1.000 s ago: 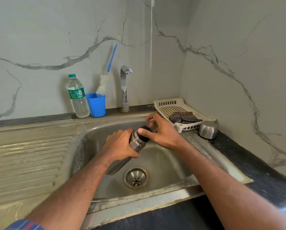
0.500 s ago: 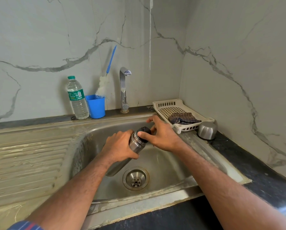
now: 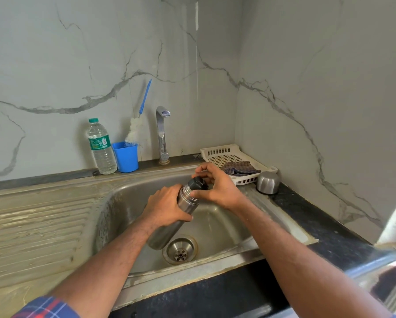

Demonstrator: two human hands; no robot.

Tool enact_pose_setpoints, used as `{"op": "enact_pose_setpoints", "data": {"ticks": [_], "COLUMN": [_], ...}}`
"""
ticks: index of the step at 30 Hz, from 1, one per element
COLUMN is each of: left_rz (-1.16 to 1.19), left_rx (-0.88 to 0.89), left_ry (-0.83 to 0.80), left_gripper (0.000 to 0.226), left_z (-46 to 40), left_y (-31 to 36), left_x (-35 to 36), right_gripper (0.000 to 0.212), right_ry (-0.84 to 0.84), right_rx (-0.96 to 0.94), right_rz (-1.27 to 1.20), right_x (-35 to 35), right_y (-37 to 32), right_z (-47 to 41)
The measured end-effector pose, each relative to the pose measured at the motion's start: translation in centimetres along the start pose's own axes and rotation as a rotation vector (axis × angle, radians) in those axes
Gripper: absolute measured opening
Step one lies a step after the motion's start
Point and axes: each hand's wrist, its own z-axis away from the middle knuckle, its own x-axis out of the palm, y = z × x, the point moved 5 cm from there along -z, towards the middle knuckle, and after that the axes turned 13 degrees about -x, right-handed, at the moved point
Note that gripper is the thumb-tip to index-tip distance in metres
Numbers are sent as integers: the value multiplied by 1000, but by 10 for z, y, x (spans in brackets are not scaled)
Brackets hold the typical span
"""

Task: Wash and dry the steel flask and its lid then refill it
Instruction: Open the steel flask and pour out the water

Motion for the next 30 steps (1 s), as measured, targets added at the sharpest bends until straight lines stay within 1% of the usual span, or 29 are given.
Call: {"op": "enact_pose_setpoints", "data": {"ticks": [3, 6, 8, 13, 15, 18, 21, 27, 30], "left_rz": [15, 42, 70, 125, 140, 118, 107, 97, 97], "left_rx": [-8, -24, -30, -34, -31, -16, 9, 27, 25], "left_ry": [11, 20, 23, 59, 61, 65, 62, 66, 68], "left_gripper": [69, 72, 73, 73, 74, 74, 77, 79, 77], "left_z": [1, 3, 4, 7, 8, 9, 11, 13, 13], "left_y": [5, 8, 15, 36, 40, 47, 54, 54, 52], "left_x": [1, 2, 4, 3, 5, 8, 10, 11, 10], "right_gripper": [62, 67, 71, 74, 72, 64, 61, 60, 61], "right_ry": [131, 255, 301, 433, 467, 482, 441, 416, 408], "right_rx": [-16, 13, 50, 189, 220, 288, 352, 373, 359], "right_rz": [1, 9, 86, 305, 405, 522, 577, 607, 610], "right_x": [-14, -37, -53, -100, -118, -140, -151, -155, -154], "right_y": [-2, -5, -6, -8, -8, -6, -4, 2, 1], "right_z": [5, 15, 27, 66, 80, 95, 104, 102, 100]}}
